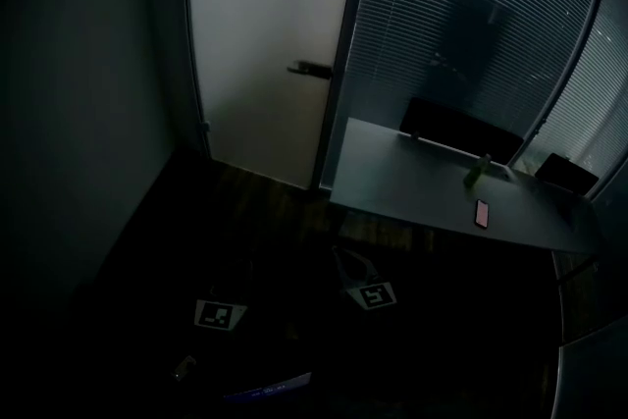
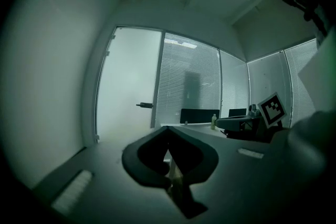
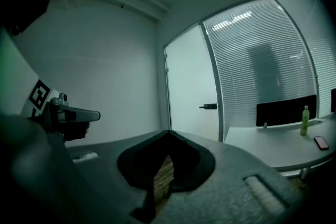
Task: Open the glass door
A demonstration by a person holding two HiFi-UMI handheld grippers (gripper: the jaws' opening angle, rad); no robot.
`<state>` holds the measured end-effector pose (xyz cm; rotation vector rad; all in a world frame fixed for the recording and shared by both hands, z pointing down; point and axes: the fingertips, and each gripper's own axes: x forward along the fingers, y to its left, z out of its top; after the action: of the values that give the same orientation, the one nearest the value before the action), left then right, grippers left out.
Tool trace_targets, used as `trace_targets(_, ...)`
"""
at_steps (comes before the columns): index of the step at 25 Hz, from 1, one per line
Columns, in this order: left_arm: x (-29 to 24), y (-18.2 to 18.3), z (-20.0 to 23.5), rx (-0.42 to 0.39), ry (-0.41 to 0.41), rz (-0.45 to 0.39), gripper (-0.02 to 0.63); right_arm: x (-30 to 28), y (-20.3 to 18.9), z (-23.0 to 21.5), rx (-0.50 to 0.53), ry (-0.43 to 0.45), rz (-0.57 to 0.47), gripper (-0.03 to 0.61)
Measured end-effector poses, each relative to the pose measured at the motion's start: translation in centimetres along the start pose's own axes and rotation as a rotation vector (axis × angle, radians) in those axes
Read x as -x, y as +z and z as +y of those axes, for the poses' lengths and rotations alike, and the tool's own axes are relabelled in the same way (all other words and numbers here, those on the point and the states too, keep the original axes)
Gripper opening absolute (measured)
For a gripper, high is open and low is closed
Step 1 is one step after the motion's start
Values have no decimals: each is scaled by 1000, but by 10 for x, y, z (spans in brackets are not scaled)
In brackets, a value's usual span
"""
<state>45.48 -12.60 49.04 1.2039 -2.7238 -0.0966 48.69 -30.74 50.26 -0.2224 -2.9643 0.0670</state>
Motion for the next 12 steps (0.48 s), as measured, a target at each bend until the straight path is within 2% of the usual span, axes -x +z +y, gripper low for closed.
trace_targets(6, -19, -18, 27, -3, 6, -11, 2, -30, -15, -1, 25, 2, -19, 0)
trace_targets(12, -64, -7, 50, -25, 1, 3, 2, -80, -4, -24, 15, 11, -25, 0)
